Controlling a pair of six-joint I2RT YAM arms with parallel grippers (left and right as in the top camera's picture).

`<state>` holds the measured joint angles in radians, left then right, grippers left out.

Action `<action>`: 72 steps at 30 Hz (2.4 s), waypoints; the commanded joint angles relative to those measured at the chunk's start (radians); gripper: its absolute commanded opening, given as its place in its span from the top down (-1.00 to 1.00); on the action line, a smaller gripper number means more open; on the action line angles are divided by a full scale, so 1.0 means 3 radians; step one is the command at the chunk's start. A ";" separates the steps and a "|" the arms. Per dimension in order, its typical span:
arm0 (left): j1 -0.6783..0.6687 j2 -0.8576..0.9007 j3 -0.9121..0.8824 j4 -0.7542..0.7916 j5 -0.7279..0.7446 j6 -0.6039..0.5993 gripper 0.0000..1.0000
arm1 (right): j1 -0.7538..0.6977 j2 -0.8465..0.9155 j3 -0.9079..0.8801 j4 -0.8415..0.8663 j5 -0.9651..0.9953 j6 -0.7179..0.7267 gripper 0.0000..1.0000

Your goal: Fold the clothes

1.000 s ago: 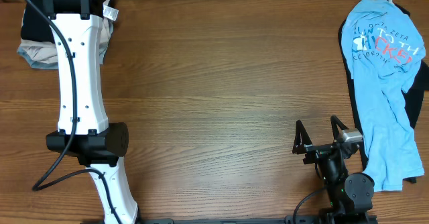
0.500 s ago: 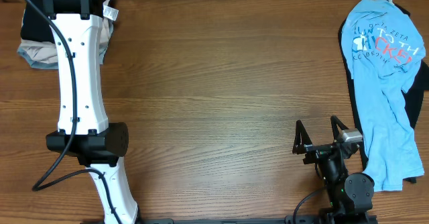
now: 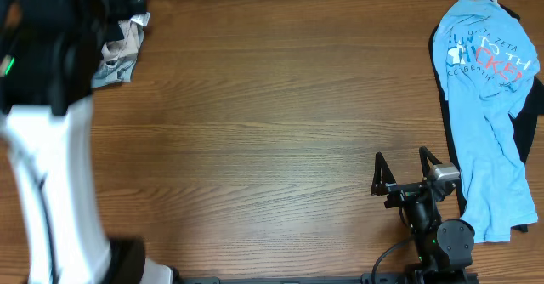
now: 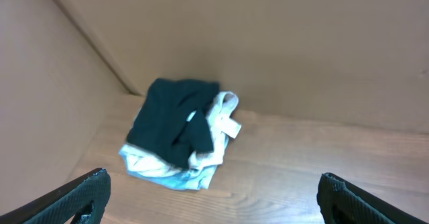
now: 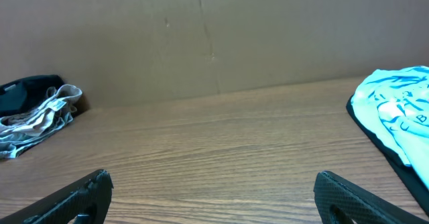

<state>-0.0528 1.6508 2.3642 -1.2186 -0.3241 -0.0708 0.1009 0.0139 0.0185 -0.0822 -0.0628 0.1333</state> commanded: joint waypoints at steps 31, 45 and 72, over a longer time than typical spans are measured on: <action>0.0566 -0.4794 -0.6725 0.3852 0.1595 -0.0931 -1.00 | 0.0009 -0.0037 -0.0036 0.0014 0.0033 -0.0013 -1.00; 0.0281 -0.5482 -0.7867 0.4262 0.1132 -0.1035 -1.00 | 0.0009 -0.0037 -0.0036 0.0014 0.0033 -0.0013 -1.00; 0.0277 -0.5482 -0.7863 0.3803 0.1092 -0.0786 -1.00 | 0.0009 -0.0037 -0.0036 0.0013 0.0033 -0.0013 -1.00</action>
<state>0.0387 0.0166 0.0086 -0.0765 0.0177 -0.3332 0.1005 0.0139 0.0185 -0.0826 -0.0624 0.1333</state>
